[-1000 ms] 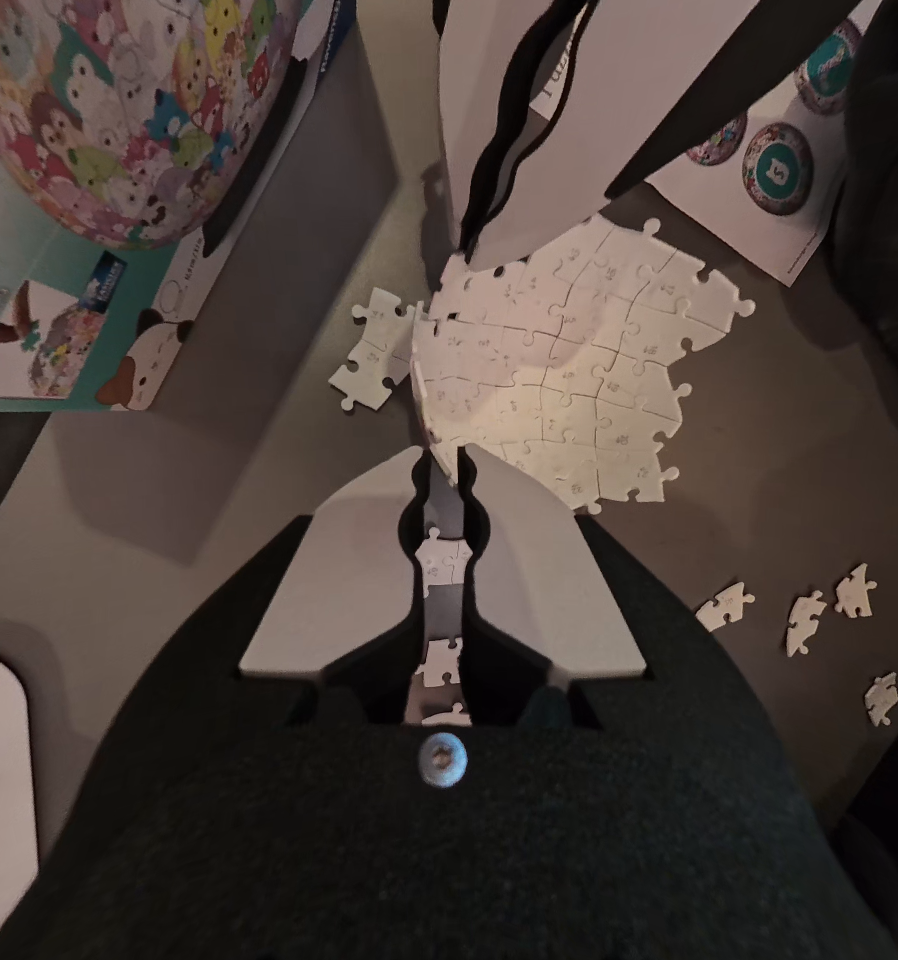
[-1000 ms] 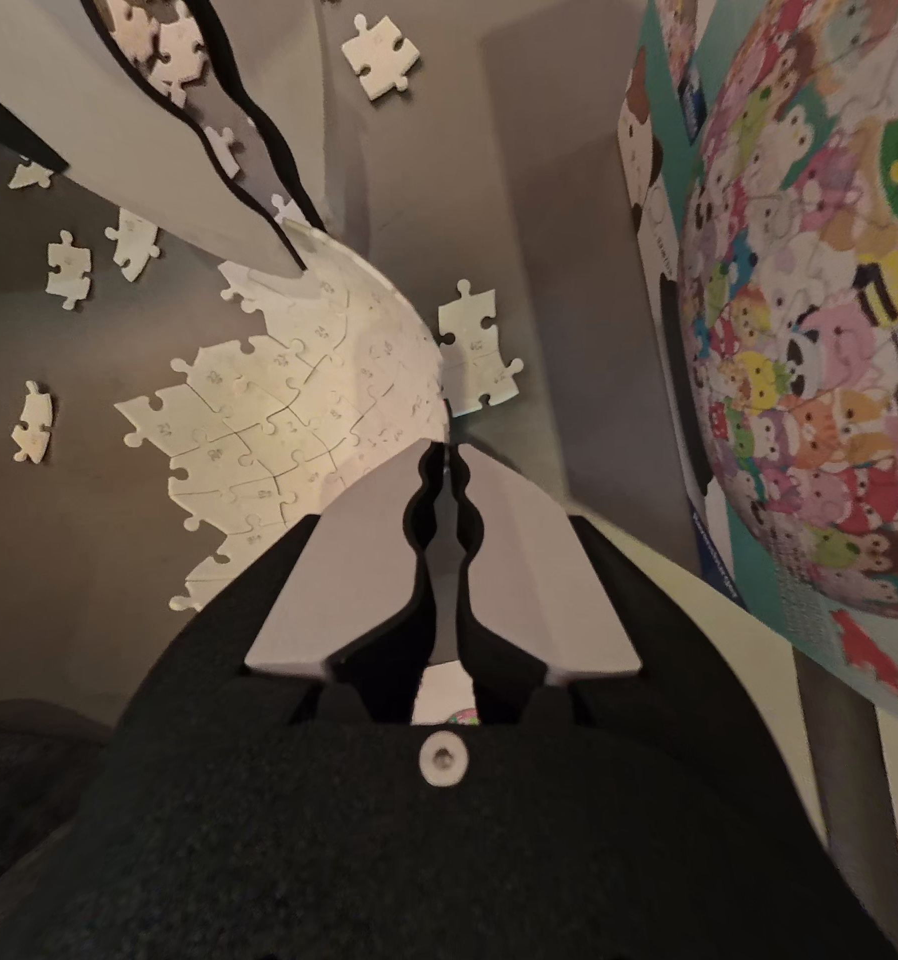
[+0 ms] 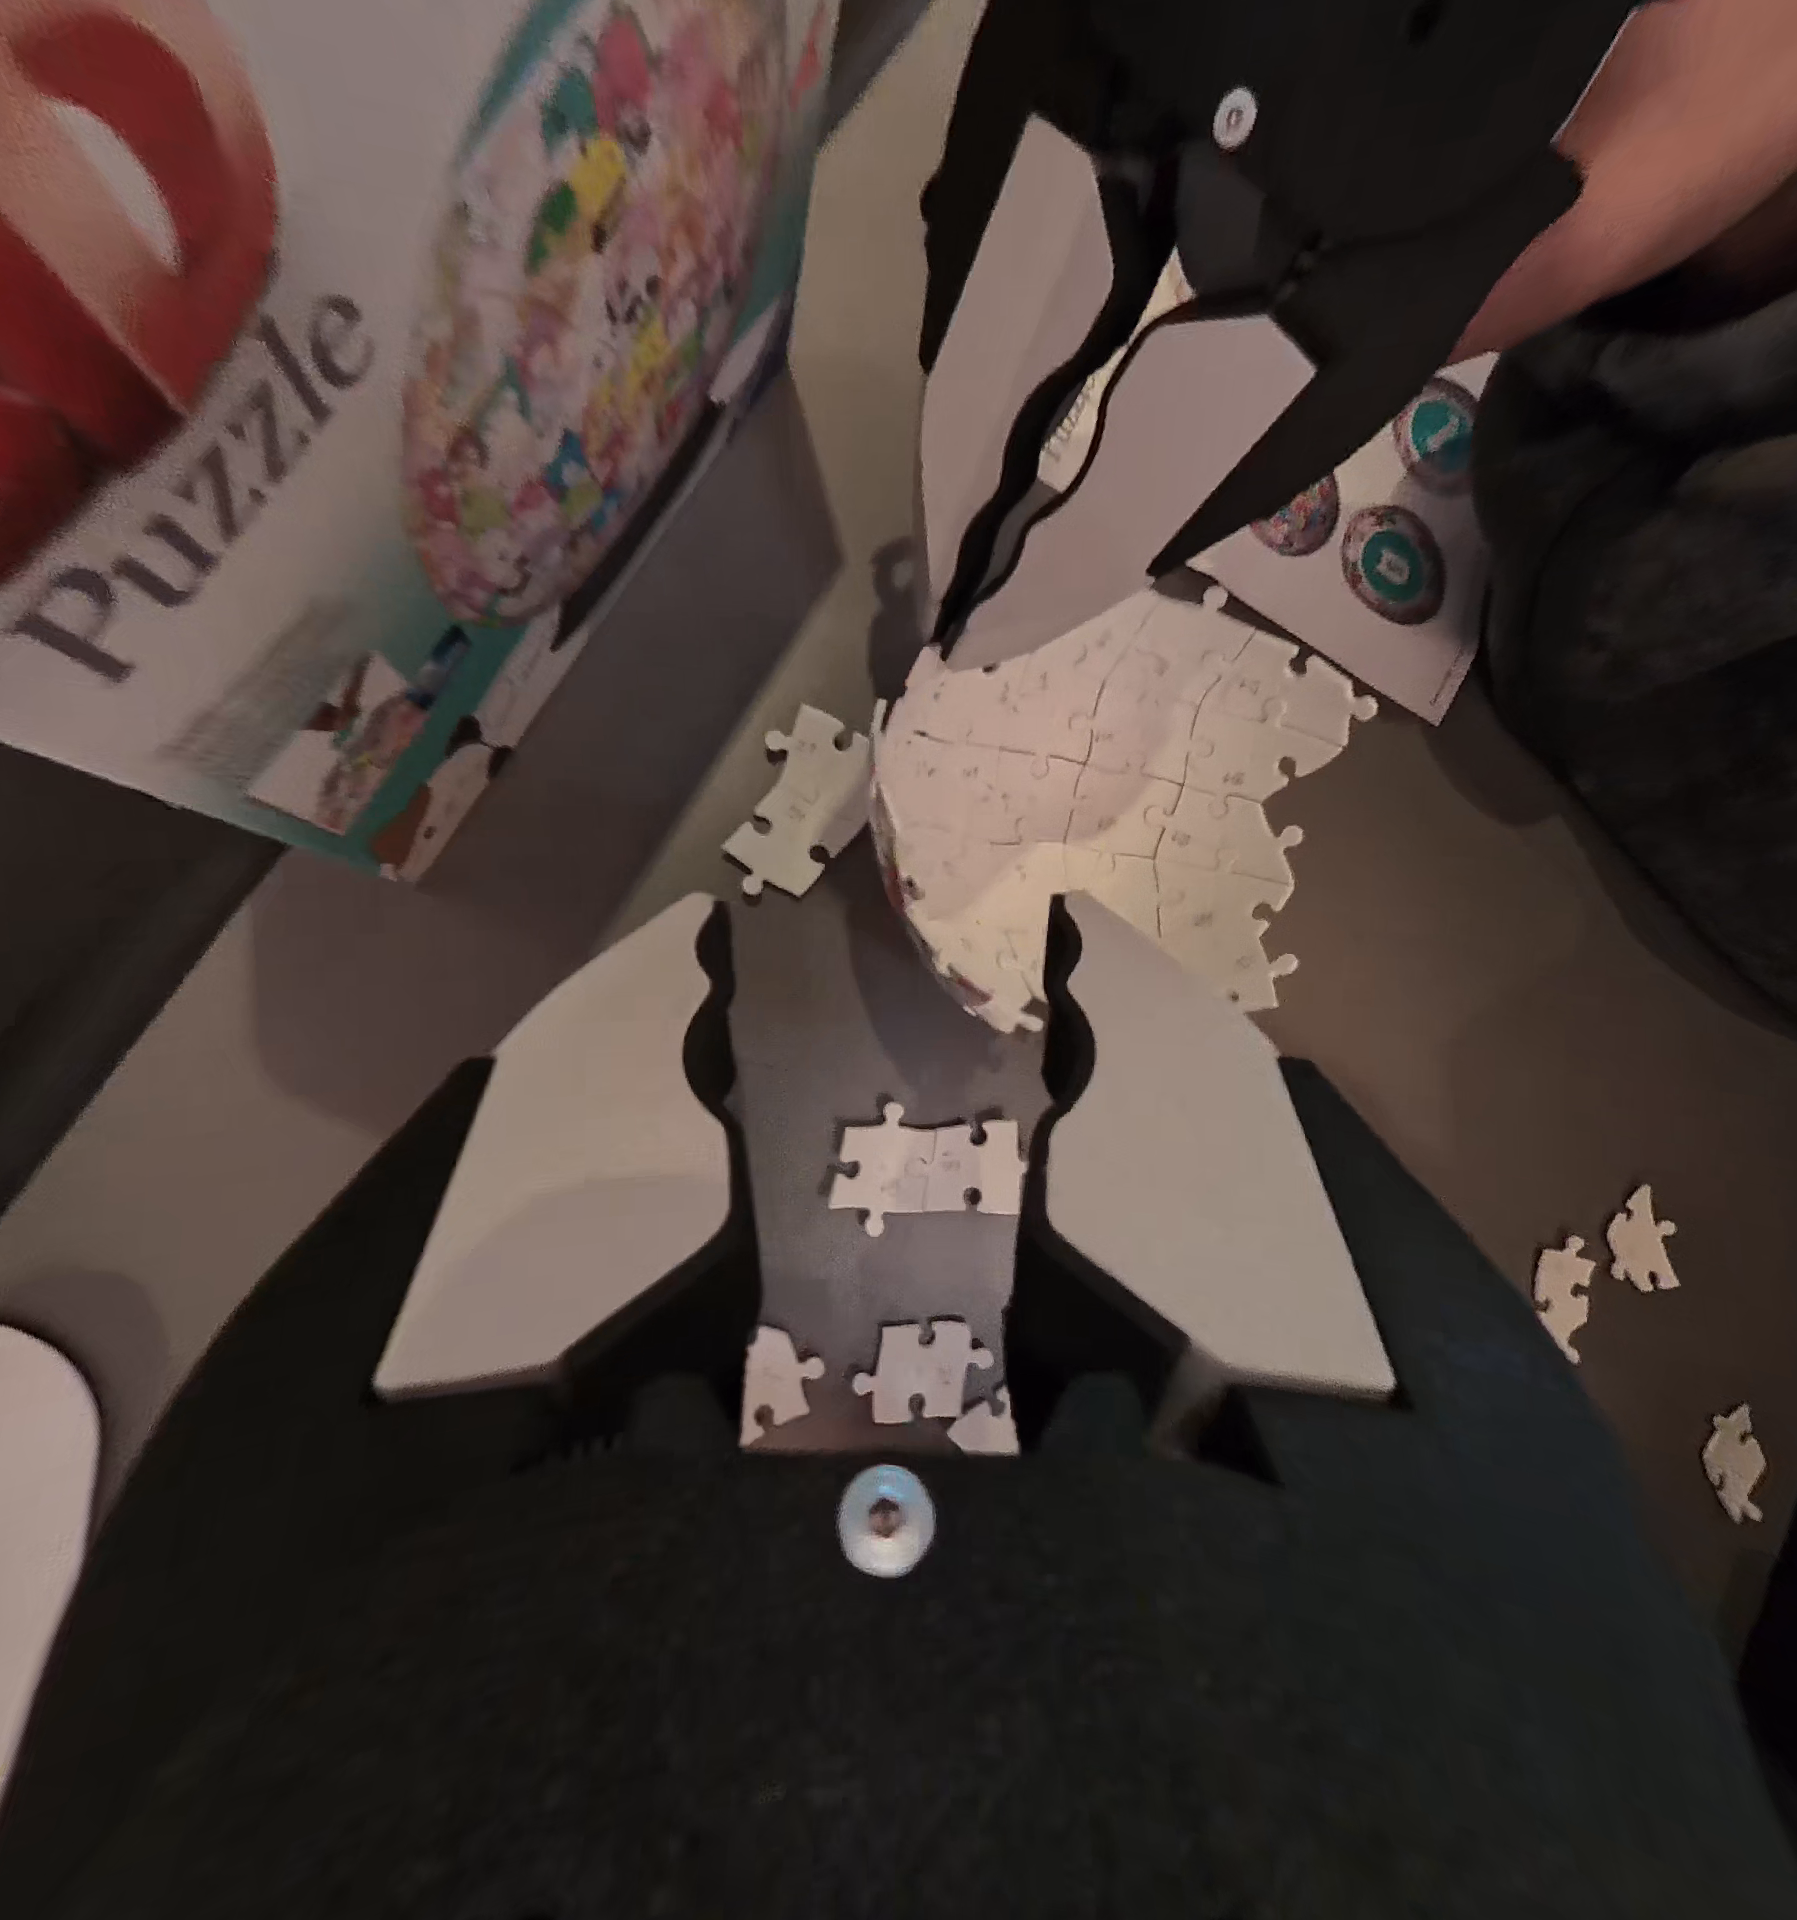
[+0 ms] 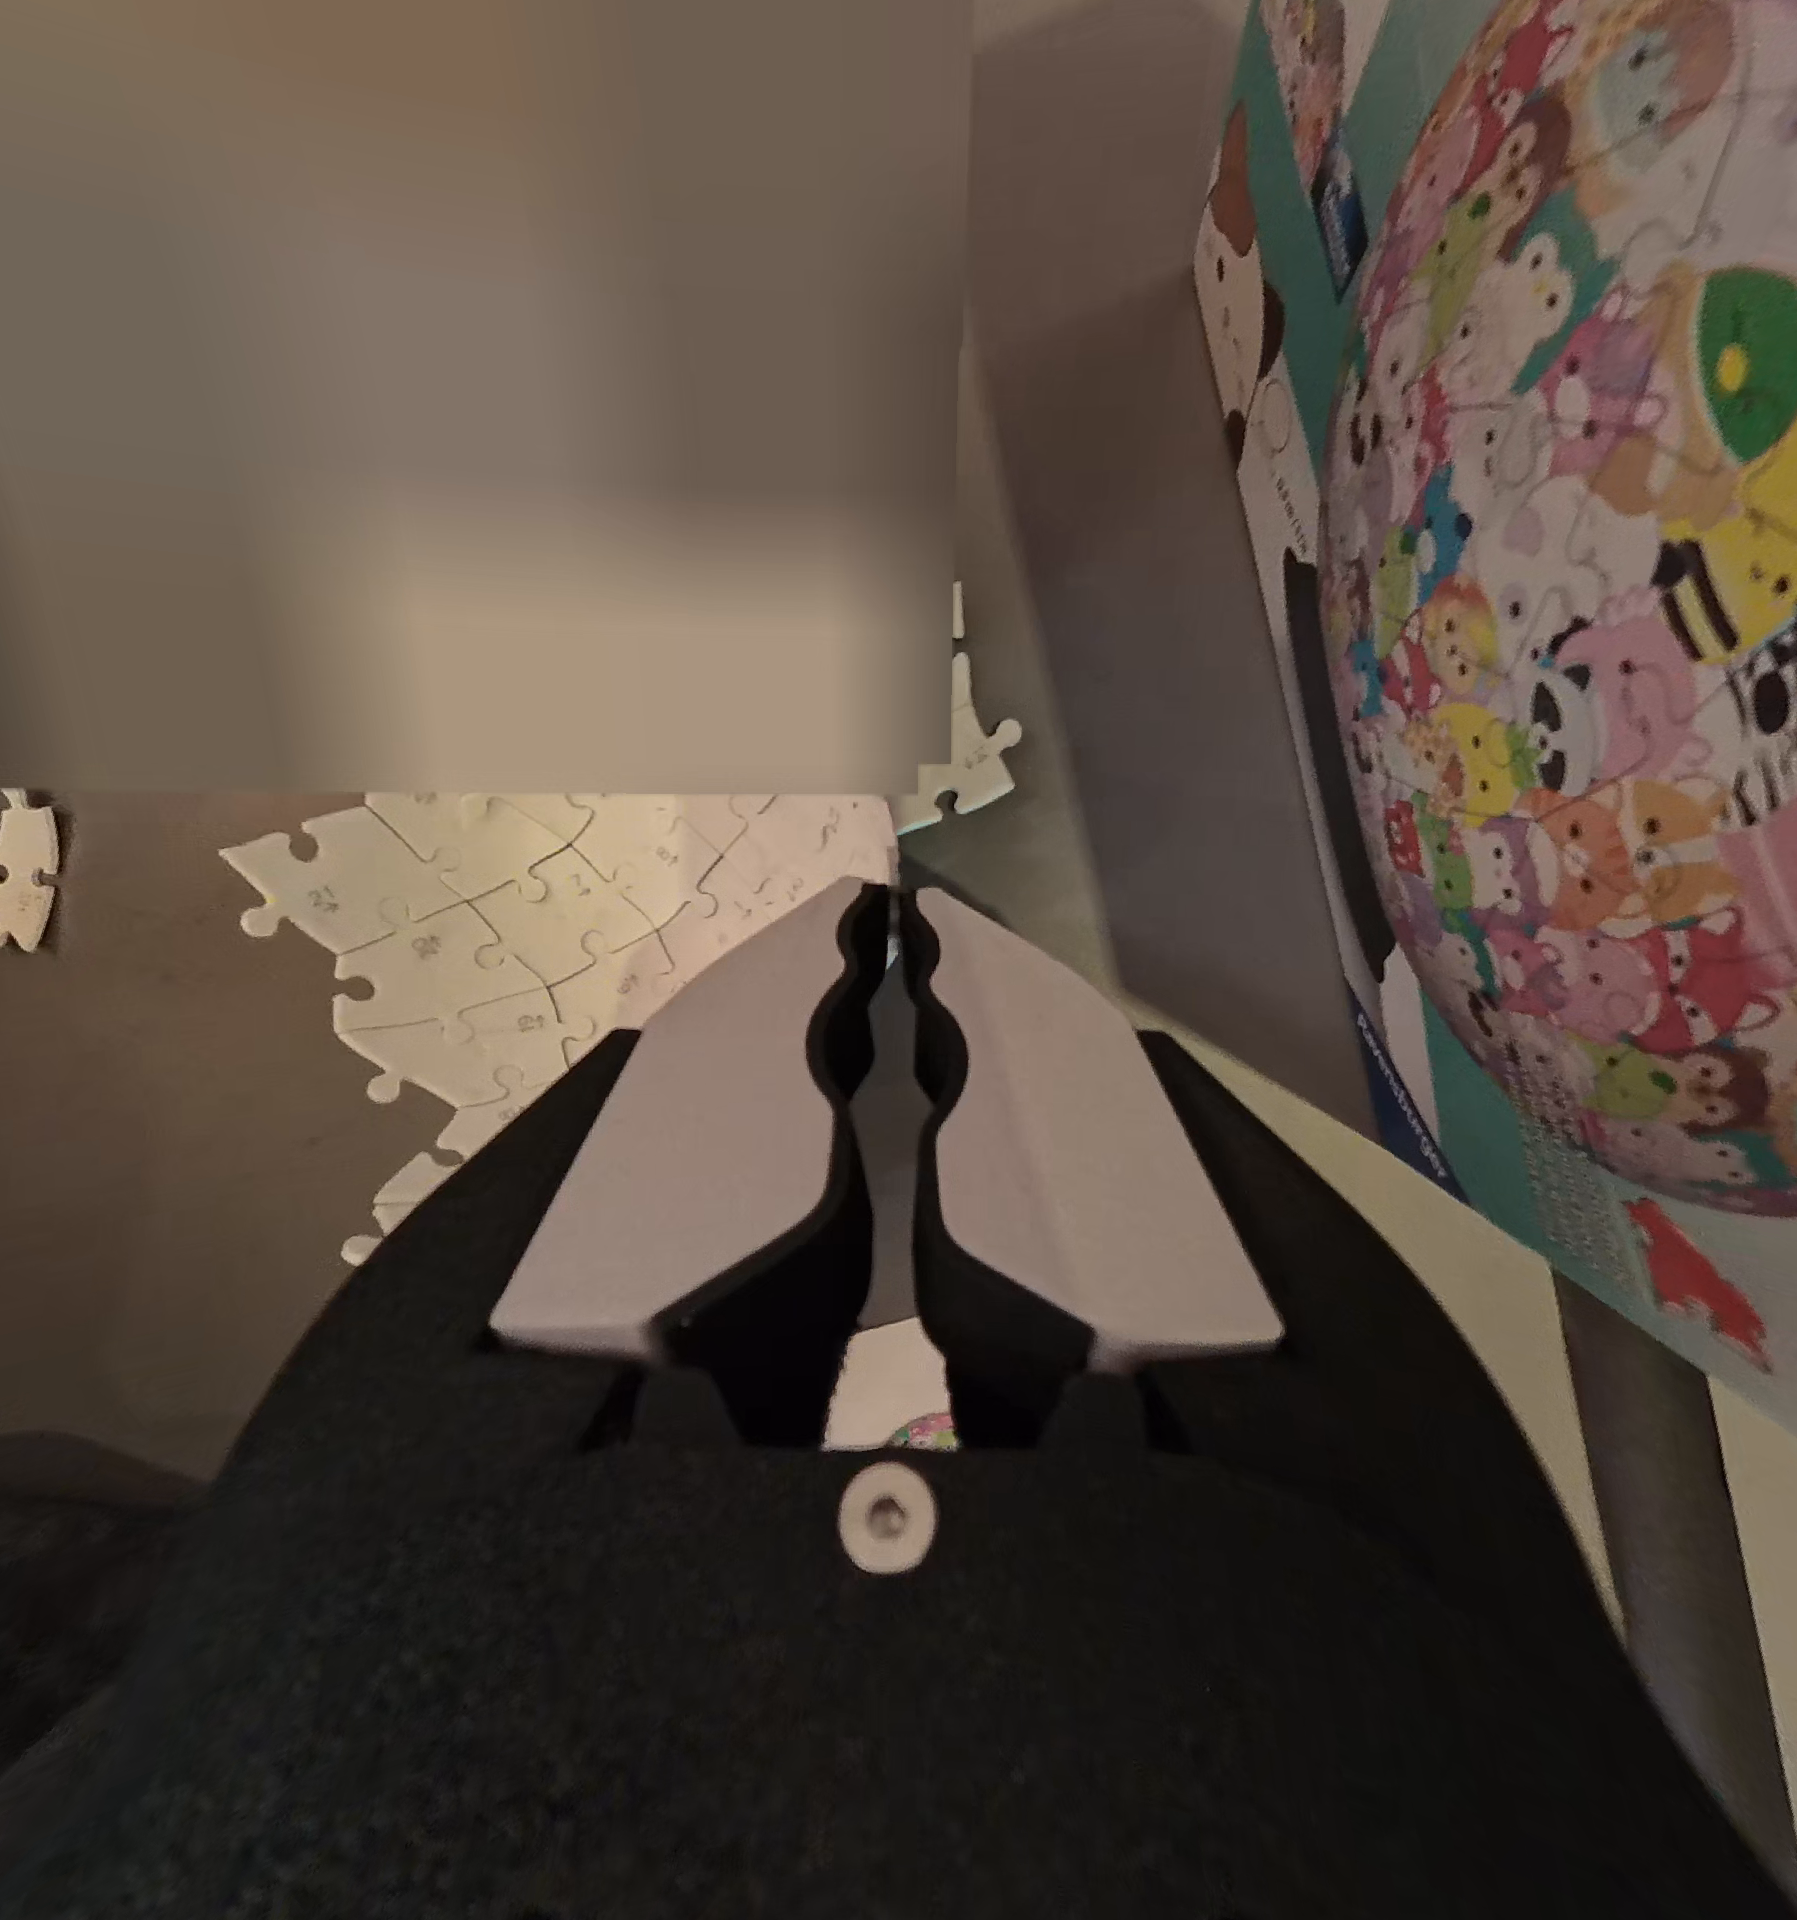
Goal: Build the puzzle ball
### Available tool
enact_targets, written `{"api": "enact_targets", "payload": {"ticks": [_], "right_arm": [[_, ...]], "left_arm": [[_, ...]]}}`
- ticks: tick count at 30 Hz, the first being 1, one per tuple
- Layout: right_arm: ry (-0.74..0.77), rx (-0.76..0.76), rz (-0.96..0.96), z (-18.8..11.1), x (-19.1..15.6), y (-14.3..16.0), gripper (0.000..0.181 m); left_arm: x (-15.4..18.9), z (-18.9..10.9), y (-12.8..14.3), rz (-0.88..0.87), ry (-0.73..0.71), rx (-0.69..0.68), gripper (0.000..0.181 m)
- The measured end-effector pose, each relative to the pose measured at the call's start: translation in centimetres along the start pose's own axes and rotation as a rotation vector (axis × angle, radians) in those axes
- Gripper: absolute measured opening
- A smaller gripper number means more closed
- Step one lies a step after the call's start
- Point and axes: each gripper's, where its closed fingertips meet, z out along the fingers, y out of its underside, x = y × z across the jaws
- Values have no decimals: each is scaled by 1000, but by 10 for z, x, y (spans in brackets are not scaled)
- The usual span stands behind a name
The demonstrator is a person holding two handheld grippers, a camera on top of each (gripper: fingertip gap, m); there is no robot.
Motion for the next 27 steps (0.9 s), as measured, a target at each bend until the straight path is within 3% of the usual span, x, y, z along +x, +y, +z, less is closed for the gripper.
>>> {"api": "enact_targets", "payload": {"ticks": [3,5,11,14,16,22,27], "right_arm": [[-2,2,-1,0,0,0,2],[-4,4,-7,0,0,0,2],[-21,15,-9,2,0,0,2],[-29,34,-18,3,2,1,2],[-48,42,-4,6,3,2,3],[-65,85,-9,8,5,-2,3],[-65,95,-10,8,6,-2,3]], "left_arm": [[-8,4,-4,74,-63,-37,60],[-13,11,-10,148,-119,-81,52],[-1,38,-18,303,-28,-340,43],[5,43,-20,346,46,-398,41],[-2,43,-20,343,18,-417,41],[-5,36,-12,243,22,-278,44],[-1,23,-3,66,-21,-65,55]]}}
